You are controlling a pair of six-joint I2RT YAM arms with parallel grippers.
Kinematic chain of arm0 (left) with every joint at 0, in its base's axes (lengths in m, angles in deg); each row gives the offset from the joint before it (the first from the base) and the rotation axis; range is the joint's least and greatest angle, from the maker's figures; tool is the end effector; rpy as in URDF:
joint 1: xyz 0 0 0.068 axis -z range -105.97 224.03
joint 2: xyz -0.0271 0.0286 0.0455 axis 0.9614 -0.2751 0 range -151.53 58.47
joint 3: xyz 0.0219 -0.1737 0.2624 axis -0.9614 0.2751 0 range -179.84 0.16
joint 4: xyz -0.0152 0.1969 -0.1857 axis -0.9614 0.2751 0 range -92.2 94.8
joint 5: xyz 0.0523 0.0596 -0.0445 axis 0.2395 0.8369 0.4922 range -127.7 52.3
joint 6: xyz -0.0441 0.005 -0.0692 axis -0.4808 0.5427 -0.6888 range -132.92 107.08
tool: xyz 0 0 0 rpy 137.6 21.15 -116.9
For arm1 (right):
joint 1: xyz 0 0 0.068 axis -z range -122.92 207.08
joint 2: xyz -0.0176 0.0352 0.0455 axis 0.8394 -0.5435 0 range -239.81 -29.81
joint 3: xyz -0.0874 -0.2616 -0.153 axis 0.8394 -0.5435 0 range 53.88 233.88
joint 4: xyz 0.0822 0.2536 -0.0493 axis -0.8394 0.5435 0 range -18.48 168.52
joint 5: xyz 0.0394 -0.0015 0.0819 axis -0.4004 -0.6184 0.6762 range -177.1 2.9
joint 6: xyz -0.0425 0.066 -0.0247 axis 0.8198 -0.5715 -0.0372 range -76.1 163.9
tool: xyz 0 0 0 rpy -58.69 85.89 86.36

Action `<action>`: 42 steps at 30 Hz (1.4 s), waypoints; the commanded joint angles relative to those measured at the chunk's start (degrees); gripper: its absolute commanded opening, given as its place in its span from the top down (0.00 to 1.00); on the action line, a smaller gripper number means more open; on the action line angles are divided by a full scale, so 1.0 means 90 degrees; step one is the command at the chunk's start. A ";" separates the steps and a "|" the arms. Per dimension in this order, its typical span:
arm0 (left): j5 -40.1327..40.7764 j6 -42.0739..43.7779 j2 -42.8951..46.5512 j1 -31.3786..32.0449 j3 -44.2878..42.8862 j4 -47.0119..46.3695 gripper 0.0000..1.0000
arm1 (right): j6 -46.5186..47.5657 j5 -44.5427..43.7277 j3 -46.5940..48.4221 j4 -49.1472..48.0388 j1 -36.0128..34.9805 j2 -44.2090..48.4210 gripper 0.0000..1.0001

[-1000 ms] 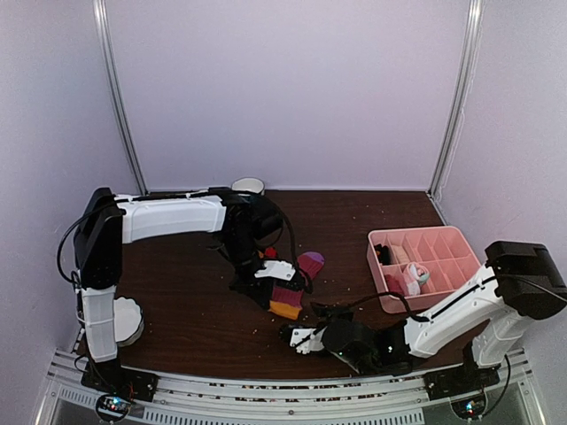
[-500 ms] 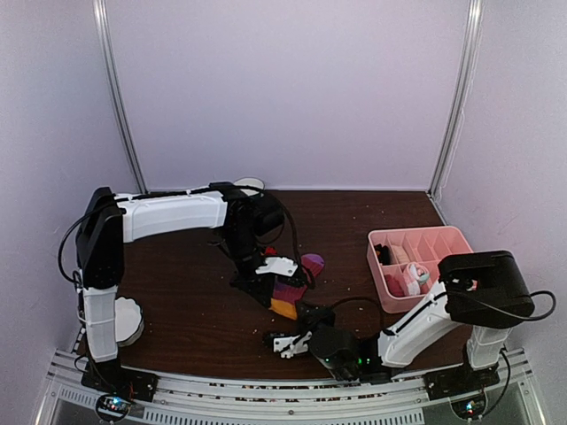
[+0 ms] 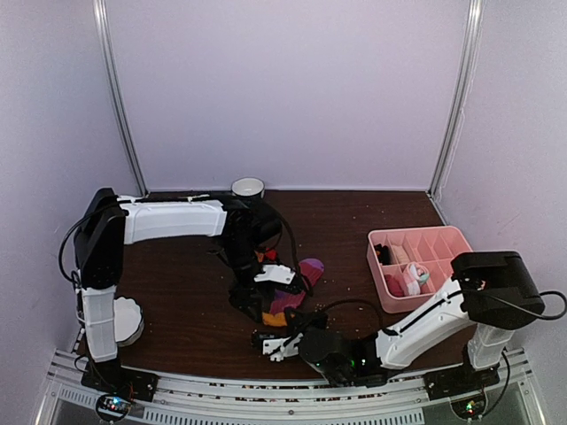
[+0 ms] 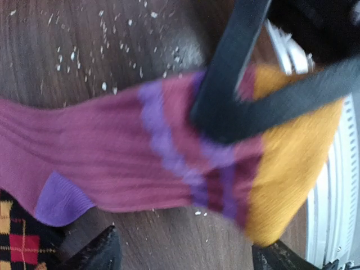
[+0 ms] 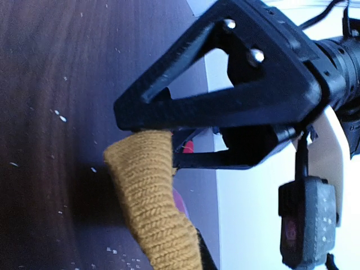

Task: Roll the socks
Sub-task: Roll the sock.

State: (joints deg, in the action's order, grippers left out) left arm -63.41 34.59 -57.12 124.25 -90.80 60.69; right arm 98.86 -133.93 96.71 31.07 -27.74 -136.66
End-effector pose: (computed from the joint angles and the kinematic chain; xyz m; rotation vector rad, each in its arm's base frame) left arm 0.2424 -0.3396 0.2009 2.2931 1.9833 -0.6932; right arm 0.0870 0.3814 0.1558 -1.5156 1.0987 -0.4497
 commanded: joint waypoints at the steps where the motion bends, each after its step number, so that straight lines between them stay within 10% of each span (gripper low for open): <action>1: 0.0610 -0.0535 0.1024 -0.0197 0.0821 -0.1252 0.06 | -0.2830 0.0932 0.0163 0.2648 -0.0081 0.0706 1.00; 9: 0.0580 -0.0764 0.3154 -0.0609 0.3259 -0.3444 0.02 | -0.5875 0.3255 0.0034 0.3932 0.0101 0.0913 1.00; 24: 0.0325 -0.0275 0.3245 0.0133 0.4141 -0.3517 0.19 | -0.8626 0.7846 -0.0010 0.3182 0.1892 0.0074 1.00; 42: 0.1582 -0.0714 0.2715 0.1376 0.4196 -0.4601 0.33 | -0.8993 0.8640 0.0401 0.3611 0.2293 -0.0163 1.00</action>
State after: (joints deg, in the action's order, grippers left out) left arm -50.98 28.69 -31.61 134.37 -53.77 20.76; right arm 19.41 -57.61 100.23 57.23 -7.56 -135.41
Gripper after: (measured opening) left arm 0.703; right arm 0.023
